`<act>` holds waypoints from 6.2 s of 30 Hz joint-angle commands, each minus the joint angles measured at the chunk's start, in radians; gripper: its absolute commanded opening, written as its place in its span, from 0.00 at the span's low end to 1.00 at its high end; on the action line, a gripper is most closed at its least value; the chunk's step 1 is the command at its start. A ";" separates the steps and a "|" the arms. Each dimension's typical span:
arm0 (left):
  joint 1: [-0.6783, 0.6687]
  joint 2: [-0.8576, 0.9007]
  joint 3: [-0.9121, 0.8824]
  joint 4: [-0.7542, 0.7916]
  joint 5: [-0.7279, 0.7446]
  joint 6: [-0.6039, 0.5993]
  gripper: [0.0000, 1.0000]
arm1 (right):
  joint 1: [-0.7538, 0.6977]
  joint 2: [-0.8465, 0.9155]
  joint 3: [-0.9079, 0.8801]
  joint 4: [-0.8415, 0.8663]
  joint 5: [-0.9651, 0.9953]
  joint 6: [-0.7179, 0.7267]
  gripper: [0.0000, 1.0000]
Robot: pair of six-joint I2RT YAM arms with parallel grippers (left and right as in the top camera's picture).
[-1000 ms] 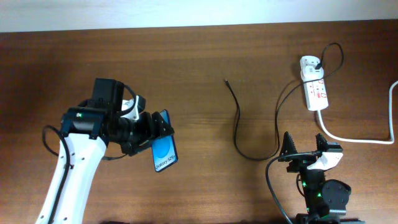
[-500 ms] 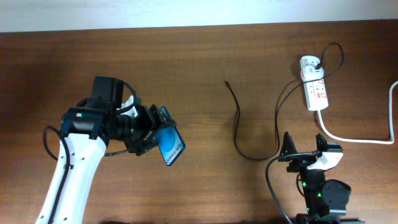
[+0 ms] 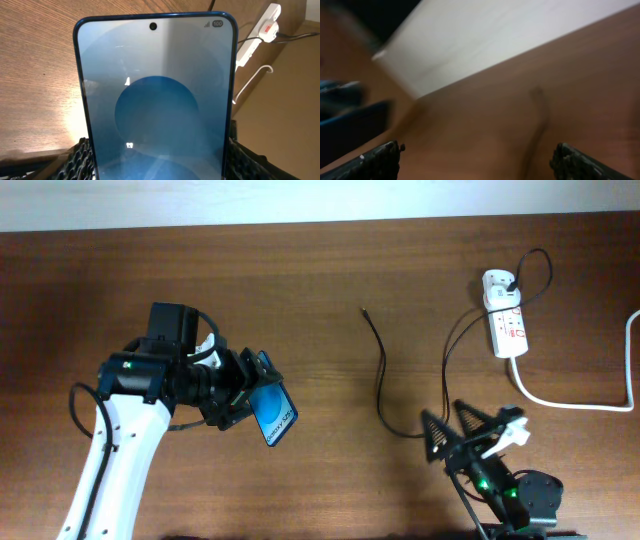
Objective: Plug charger to phone and switch on socket
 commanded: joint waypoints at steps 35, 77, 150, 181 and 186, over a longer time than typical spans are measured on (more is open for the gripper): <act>0.002 -0.021 0.023 0.033 -0.011 0.003 0.44 | 0.013 0.766 0.713 -0.603 -0.166 -0.419 0.98; 0.002 -0.021 0.023 0.033 -0.012 0.003 0.44 | 0.650 1.055 0.713 -0.430 0.161 -0.125 0.98; -0.047 -0.019 0.022 0.214 -0.259 -0.286 0.42 | 0.960 1.461 0.713 0.673 0.535 0.173 0.62; -0.047 -0.019 0.022 0.227 -0.198 -0.296 0.58 | 0.960 1.484 0.713 0.674 0.496 0.295 0.04; -0.047 -0.019 0.022 0.219 -0.198 -0.254 0.99 | 0.955 1.484 0.713 0.681 0.501 0.418 0.04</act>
